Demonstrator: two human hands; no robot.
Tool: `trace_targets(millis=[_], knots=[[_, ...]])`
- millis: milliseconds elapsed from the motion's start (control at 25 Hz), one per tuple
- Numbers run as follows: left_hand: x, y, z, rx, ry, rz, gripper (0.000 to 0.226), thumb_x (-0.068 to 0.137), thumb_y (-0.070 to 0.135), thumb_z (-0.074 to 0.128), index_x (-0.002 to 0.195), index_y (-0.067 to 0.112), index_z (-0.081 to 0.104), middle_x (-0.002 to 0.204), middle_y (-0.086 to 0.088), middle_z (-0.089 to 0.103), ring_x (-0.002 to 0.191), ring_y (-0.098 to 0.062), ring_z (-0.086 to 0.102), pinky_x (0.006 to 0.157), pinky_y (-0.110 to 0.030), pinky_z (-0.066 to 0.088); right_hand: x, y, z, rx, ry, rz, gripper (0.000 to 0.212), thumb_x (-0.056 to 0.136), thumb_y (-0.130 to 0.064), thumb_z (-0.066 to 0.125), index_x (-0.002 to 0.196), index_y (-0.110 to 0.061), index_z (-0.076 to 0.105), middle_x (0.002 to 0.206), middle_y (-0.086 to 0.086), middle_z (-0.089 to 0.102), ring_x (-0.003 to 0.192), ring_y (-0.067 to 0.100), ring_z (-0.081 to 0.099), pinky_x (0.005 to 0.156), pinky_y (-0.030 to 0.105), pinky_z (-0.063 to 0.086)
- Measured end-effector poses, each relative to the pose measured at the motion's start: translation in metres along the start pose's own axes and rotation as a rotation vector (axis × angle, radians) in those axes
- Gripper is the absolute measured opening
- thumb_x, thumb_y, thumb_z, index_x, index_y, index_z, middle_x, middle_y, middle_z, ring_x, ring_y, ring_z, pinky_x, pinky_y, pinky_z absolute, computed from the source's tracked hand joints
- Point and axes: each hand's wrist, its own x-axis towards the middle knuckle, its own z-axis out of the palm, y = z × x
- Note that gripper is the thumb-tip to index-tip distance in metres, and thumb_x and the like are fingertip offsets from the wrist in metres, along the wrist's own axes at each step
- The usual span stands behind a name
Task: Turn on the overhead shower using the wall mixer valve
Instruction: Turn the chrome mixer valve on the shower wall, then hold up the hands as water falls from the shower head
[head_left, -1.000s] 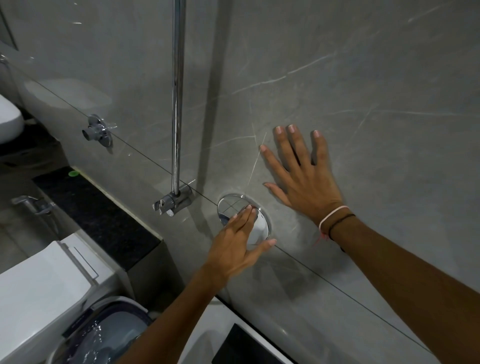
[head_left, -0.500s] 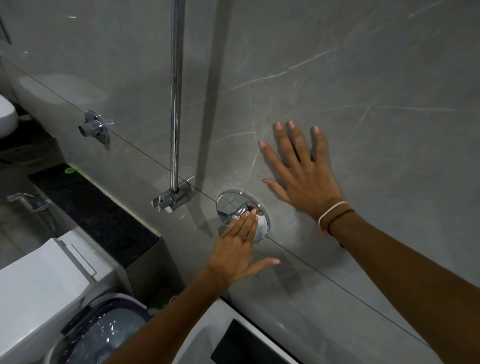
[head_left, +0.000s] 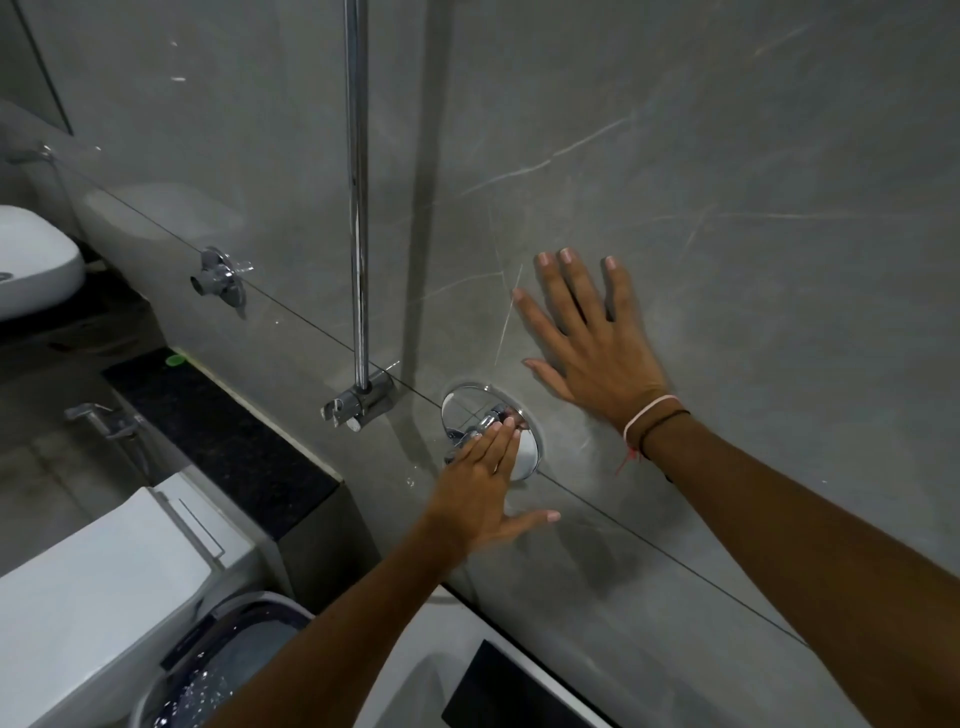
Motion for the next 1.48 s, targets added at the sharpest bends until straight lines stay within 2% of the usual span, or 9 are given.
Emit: trace_targets(millis=[160, 280, 400, 480, 640, 760, 920, 1200, 1480], knots=[[-0.008, 0.006, -0.021, 0.020, -0.002, -0.014, 0.112, 0.078, 0.088, 0.033, 0.159, 0.015, 0.013, 0.170, -0.008, 0.013, 0.158, -0.022, 0.008, 0.126, -0.043, -0.001, 0.001, 0.003, -0.011, 0.032, -0.050, -0.006, 0.086, 0.104, -0.066, 0.029, 0.170, -0.015, 0.007, 0.174, 0.026, 0.003, 0.160, 0.045, 0.006, 0.123, 0.068, 0.000], [-0.028, 0.000, -0.040, 0.074, 0.073, -0.087, 0.112, 0.074, 0.091, 0.025, 0.160, 0.021, 0.012, 0.171, -0.006, 0.007, 0.158, -0.027, 0.003, 0.124, -0.052, -0.005, 0.005, -0.001, -0.024, 0.110, -0.097, 0.019, 0.087, 0.101, -0.066, 0.038, 0.169, -0.017, 0.015, 0.173, 0.027, 0.005, 0.160, 0.044, 0.006, 0.123, 0.068, 0.000], [-0.056, -0.026, -0.071, 0.170, 0.083, -0.214, 0.112, 0.071, 0.095, 0.008, 0.160, 0.027, 0.000, 0.170, -0.006, -0.005, 0.157, -0.030, -0.007, 0.122, -0.058, -0.011, 0.023, -0.004, -0.040, 0.205, -0.085, 0.073, 0.086, 0.098, -0.062, 0.050, 0.168, -0.019, 0.023, 0.172, 0.027, 0.013, 0.159, 0.044, 0.013, 0.123, 0.070, 0.008], [-0.079, -0.046, -0.104, 0.221, 0.129, -0.306, 0.114, 0.068, 0.096, 0.002, 0.160, 0.028, -0.004, 0.170, -0.007, -0.008, 0.156, -0.030, -0.009, 0.124, -0.062, -0.006, 0.047, -0.002, -0.055, 0.242, 0.002, 0.103, 0.086, 0.094, -0.059, 0.059, 0.165, -0.019, 0.032, 0.170, 0.028, 0.021, 0.157, 0.047, 0.021, 0.121, 0.072, 0.013], [-0.131, -0.078, -0.187, 0.359, 0.300, -0.415, 0.108, 0.076, 0.092, 0.012, 0.160, 0.025, 0.004, 0.171, -0.009, -0.002, 0.157, -0.031, 0.000, 0.123, -0.066, 0.006, 0.114, -0.007, -0.097, 0.328, 0.178, 0.138, 0.088, 0.094, -0.062, 0.057, 0.165, -0.018, 0.031, 0.170, 0.030, 0.021, 0.156, 0.049, 0.021, 0.120, 0.076, 0.016], [-0.180, -0.098, -0.257, 0.475, 0.429, -0.536, 0.105, 0.077, 0.091, 0.008, 0.160, 0.027, 0.005, 0.171, -0.006, 0.000, 0.158, -0.027, 0.001, 0.124, -0.064, 0.004, 0.168, -0.024, -0.140, 0.406, 0.273, 0.167, 0.090, 0.094, -0.065, 0.055, 0.167, -0.020, 0.026, 0.171, 0.028, 0.016, 0.157, 0.049, 0.017, 0.120, 0.076, 0.015], [-0.265, -0.113, -0.343, 0.668, 0.593, -0.695, 0.098, 0.083, 0.084, 0.024, 0.160, 0.024, 0.012, 0.171, -0.008, 0.009, 0.157, -0.029, 0.007, 0.124, -0.064, 0.004, 0.238, -0.048, -0.215, 0.532, 0.444, 0.150, 0.094, 0.093, -0.065, 0.055, 0.168, -0.019, 0.022, 0.171, 0.029, 0.016, 0.158, 0.048, 0.016, 0.119, 0.076, 0.017], [-0.404, -0.103, -0.454, 0.938, 0.697, -0.961, 0.100, 0.081, 0.086, 0.016, 0.160, 0.027, -0.002, 0.171, -0.007, 0.000, 0.157, -0.028, 0.000, 0.124, -0.064, 0.005, 0.317, -0.081, -0.350, 0.715, 0.684, 0.110, 0.095, 0.095, -0.067, 0.049, 0.168, -0.014, 0.020, 0.171, 0.030, 0.014, 0.158, 0.048, 0.013, 0.122, 0.074, 0.014], [-0.512, -0.055, -0.504, 1.117, 0.735, -1.194, 0.099, 0.083, 0.085, 0.014, 0.159, 0.027, -0.008, 0.170, -0.006, -0.008, 0.157, -0.026, -0.004, 0.124, -0.063, 0.002, 0.345, -0.118, -0.467, 0.880, 0.819, 0.030, 0.095, 0.097, -0.072, 0.040, 0.170, -0.017, 0.012, 0.174, 0.025, 0.005, 0.160, 0.045, 0.006, 0.123, 0.073, 0.011]])
